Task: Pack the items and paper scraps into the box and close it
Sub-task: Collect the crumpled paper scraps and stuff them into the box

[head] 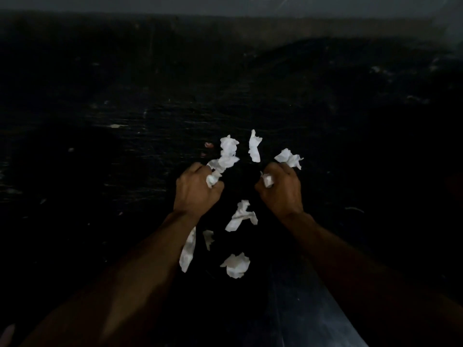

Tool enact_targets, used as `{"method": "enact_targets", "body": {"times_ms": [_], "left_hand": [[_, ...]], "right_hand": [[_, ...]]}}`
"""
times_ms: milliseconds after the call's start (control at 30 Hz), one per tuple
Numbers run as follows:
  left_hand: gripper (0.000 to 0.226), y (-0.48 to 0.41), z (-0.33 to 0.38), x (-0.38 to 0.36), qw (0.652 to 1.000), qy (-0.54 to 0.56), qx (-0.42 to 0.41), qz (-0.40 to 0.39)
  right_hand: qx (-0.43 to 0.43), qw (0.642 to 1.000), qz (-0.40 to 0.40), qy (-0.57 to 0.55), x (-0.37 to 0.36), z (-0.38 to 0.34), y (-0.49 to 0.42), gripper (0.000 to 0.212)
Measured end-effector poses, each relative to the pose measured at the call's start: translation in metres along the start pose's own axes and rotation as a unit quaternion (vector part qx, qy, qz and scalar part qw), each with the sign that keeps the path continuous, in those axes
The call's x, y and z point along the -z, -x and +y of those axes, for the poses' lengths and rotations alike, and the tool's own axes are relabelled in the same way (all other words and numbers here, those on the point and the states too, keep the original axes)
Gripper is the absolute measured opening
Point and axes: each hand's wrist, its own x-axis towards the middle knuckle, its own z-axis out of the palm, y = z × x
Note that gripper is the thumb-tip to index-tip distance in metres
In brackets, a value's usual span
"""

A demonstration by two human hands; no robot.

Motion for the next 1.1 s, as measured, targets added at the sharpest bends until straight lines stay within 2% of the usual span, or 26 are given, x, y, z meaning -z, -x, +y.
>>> {"method": "enact_targets", "body": {"times_ms": [100,133,200,300,400,500,600,700,867,933,1000,1033,1100], "left_hand": [[0.027,-0.020,0.013,0.018,0.993,0.091,0.077,0.023],[0.034,-0.027,0.015,0.021,0.993,0.088,0.075,0.023],[0.041,-0.037,0.016,0.019,1.000,0.020,0.005,0.012],[0.047,-0.041,0.013,0.003,0.995,-0.043,-0.065,-0.063],[0.054,-0.035,0.012,-0.021,0.978,-0.111,-0.113,-0.132],[0.042,-0.033,0.014,-0.036,0.971,-0.150,-0.104,-0.154],[0.027,-0.038,0.021,-0.039,0.980,-0.117,-0.075,-0.145],[0.022,-0.043,0.021,-0.034,0.983,-0.131,-0.074,-0.109],[0.023,-0.051,0.009,-0.009,0.994,-0.108,-0.015,-0.030],[0.036,-0.054,0.003,-0.003,0.993,-0.098,0.002,-0.068],[0.060,-0.053,-0.006,-0.003,0.989,-0.089,0.016,-0.117],[0.062,-0.052,-0.012,-0.005,0.988,-0.091,0.014,-0.123],[0.046,-0.044,-0.020,-0.013,0.990,-0.102,0.001,-0.102]], "right_hand": [[0.021,0.995,0.095,-0.028,0.022,-0.009,-0.013,0.026],[0.026,0.991,0.127,-0.017,0.027,-0.009,-0.022,0.029],[0.010,0.989,0.146,0.020,0.032,-0.006,-0.044,0.031],[-0.035,0.994,0.076,0.070,0.027,0.009,-0.063,0.030],[-0.038,0.993,-0.003,0.115,0.010,0.025,-0.055,0.019],[-0.009,0.993,0.010,0.115,0.001,0.036,-0.051,0.017],[-0.016,0.993,0.021,0.118,0.004,0.033,-0.057,0.013],[-0.072,0.996,0.042,0.036,0.008,0.020,-0.063,0.011],[-0.041,0.998,0.052,-0.012,0.009,-0.016,-0.086,0.026],[-0.039,0.999,0.025,-0.008,0.002,-0.021,-0.100,0.035],[-0.020,0.999,-0.036,0.029,-0.009,-0.019,-0.104,0.038],[-0.013,0.997,-0.061,0.047,-0.015,-0.015,-0.102,0.042],[-0.026,0.995,-0.086,0.044,-0.025,-0.012,-0.093,0.046]]}}
